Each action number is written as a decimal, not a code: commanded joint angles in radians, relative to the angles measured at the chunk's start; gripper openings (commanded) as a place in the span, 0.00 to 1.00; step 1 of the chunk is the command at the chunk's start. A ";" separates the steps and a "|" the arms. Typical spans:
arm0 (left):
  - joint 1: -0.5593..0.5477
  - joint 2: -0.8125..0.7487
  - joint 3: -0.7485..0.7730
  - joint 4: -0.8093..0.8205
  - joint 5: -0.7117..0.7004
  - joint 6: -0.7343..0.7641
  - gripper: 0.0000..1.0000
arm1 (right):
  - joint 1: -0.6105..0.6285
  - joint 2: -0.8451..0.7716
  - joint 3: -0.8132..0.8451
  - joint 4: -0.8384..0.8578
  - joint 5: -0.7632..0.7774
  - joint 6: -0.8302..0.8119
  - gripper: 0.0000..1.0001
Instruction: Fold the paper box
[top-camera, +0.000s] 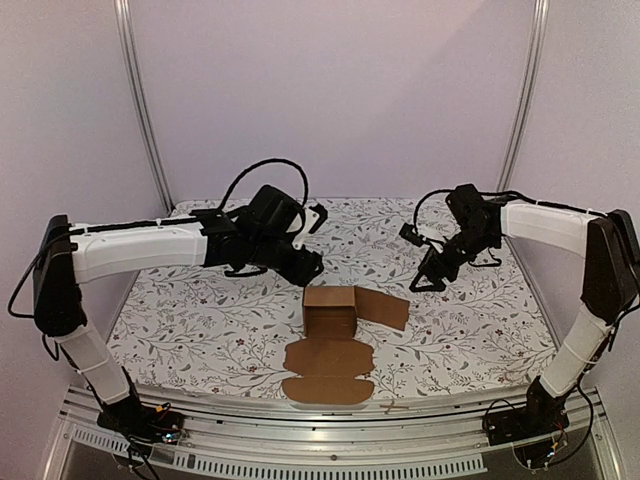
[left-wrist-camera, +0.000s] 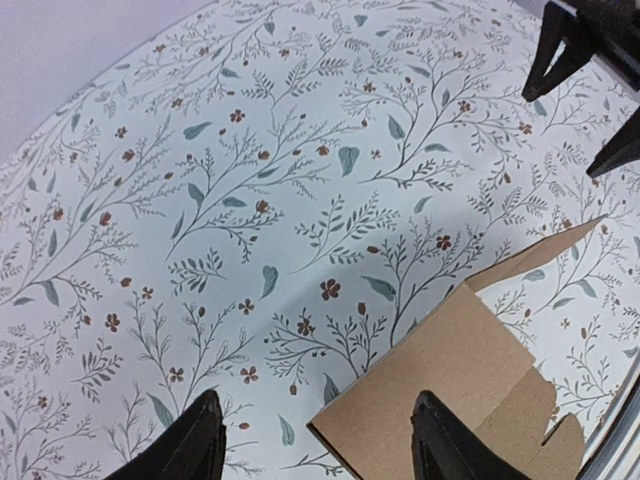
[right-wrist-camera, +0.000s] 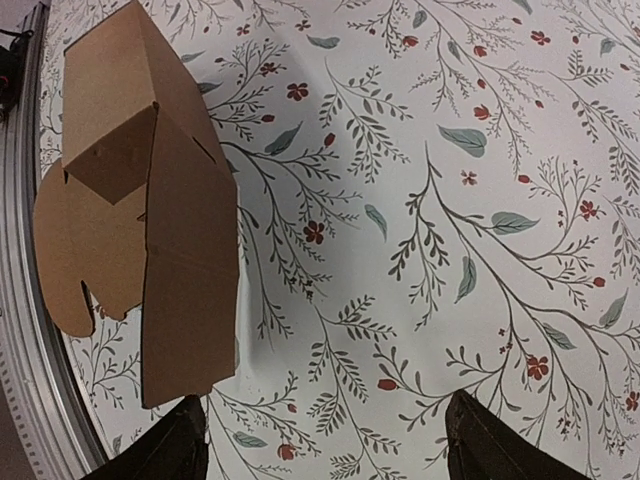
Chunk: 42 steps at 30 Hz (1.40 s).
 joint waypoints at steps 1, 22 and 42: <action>0.021 0.044 -0.068 0.047 0.145 0.043 0.64 | 0.055 0.016 -0.021 -0.011 0.052 -0.075 0.81; 0.034 0.100 -0.220 0.187 0.298 -0.033 0.61 | 0.346 0.106 0.026 -0.057 0.089 -0.053 0.88; -0.139 -0.359 -0.511 0.207 -0.020 -0.073 0.61 | 0.389 0.070 0.028 -0.070 0.175 0.071 0.89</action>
